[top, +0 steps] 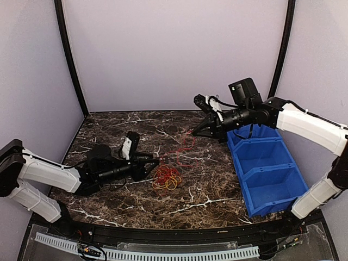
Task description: Untangle the cables
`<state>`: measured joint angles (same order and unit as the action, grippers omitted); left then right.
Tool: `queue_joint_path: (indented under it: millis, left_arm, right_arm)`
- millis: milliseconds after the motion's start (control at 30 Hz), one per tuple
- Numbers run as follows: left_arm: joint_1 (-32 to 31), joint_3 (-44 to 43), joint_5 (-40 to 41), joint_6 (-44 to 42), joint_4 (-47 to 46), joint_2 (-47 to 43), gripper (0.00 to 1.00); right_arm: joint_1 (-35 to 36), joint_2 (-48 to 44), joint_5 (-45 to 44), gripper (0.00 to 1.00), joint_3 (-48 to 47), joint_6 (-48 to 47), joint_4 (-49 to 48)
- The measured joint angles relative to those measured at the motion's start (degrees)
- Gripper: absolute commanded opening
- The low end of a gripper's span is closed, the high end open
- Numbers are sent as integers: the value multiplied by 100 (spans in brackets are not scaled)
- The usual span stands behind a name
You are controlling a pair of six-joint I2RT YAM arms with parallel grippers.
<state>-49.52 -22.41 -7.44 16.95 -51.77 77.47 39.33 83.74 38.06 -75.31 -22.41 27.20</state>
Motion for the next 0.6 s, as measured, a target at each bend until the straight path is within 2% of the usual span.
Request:
queue_joint_path:
  millis: [233,400,533,600]
  left_arm:
    - [-111,-868,-105,-704,632,247,54]
    - [-177,-1381,-85,-1381,1235,382,55]
    - [-210,-1812,162,-1875,1722,575,48]
    - [-214,-1952,323,-2090,1884,636,37]
  right_arm:
    - [0,2,380,0,-330,31,-13]
    - [0,0,505,0,-428,50,-2]
    - [0,0,560,0,-442,63,7]
    - [0,0,568,0,-448,66,11]
